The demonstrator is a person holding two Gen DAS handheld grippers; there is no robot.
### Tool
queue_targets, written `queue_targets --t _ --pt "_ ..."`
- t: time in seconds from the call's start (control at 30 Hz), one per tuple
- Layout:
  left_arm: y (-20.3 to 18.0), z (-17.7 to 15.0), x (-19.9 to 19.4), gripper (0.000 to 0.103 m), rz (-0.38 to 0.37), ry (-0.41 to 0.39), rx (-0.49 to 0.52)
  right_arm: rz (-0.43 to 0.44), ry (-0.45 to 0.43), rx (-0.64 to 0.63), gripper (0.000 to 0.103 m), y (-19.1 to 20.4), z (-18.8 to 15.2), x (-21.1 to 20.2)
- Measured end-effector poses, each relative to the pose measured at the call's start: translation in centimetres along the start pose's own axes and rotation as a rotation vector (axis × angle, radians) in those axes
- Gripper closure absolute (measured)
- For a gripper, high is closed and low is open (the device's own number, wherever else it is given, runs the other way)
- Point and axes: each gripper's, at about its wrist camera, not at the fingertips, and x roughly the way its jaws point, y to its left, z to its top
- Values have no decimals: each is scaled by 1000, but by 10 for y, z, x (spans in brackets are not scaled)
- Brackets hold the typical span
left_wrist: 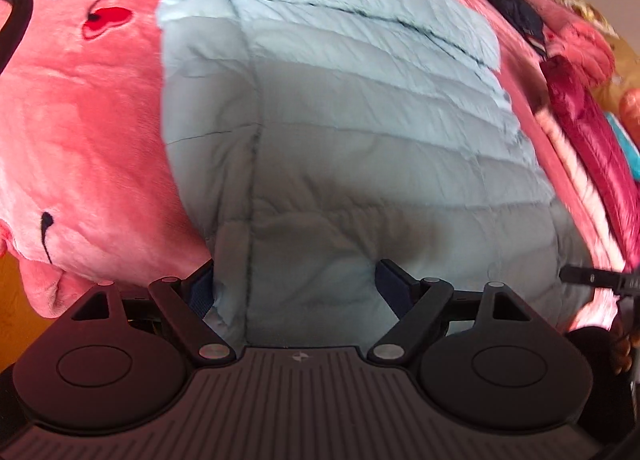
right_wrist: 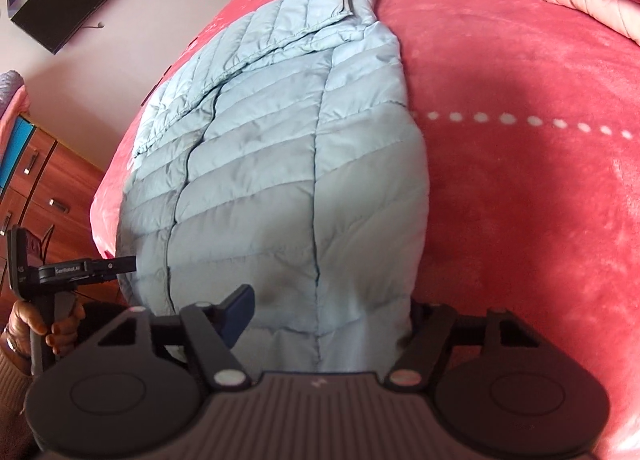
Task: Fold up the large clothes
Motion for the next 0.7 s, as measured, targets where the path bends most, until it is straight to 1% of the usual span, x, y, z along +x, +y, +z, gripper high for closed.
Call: queue_targets --t 0.1,0.13,0.17,0.2,0.23,0.27,0.3,0.33,0.37,0.4,0.43,0.47,0.5,0.53,0.57,0.67,0.7 --pt "-11 -6 3 3 -6 18 43 2 12 -6 41 1 -1 0" --pt "-15 -9 3 5 1 18 57 -1 15 -5 44 2 -1 1" --pt "-17 -11 4 9 11 19 68 1 19 0 46 2 -1 1" --pt "-21 -13 4 11 19 21 74 8 23 7 52 2 -1 1" --pt "-27 -16 3 18 26 23 77 19 30 15 59 2 -1 2" --pt "-33 -17 3 26 25 25 80 25 35 21 61 2 -2 3" --pt "-35 -19 3 29 21 24 83 25 38 22 63 2 -2 4" --pt "-39 -19 3 37 21 20 87 24 41 20 66 4 -1 5" --pt "-41 -19 2 47 25 13 90 27 43 21 68 5 -1 6" --pt "-40 -17 2 54 31 6 92 31 46 25 72 5 -1 7" --pt "-41 -17 1 65 36 -3 89 24 44 27 79 7 -1 8" --pt "-42 -17 0 73 36 -10 82 16 40 29 84 8 -1 9" --pt "-42 -18 -1 77 35 -19 75 10 34 32 91 9 -1 8" --pt "-42 -19 -3 85 32 -29 71 12 23 33 93 10 -1 6" --pt "-40 -20 -7 89 28 -36 69 21 11 36 94 12 -2 5" --pt "-39 -20 -16 96 -5 -54 37 59 -25 50 97 14 -5 -3" --pt "-36 -17 -22 96 -23 -59 22 73 -41 59 97 15 -7 -7"
